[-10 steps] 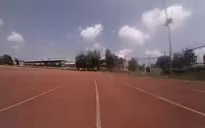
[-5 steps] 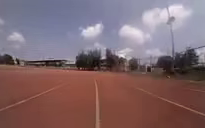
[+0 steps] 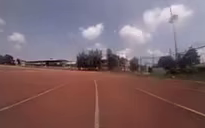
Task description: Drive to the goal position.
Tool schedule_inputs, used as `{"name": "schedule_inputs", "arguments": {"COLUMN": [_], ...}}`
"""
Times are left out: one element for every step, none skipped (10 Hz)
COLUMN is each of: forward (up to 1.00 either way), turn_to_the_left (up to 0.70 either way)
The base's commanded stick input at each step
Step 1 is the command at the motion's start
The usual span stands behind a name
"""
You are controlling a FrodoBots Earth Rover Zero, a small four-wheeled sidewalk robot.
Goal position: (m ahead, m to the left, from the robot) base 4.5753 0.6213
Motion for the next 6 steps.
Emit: {"name": "schedule_inputs", "arguments": {"forward": [0.7,0.7,0.7,0.7,0.7,0.7], "turn_to_the_left": [0.0,0.0,0.0,0.0,0.0,-0.1]}}
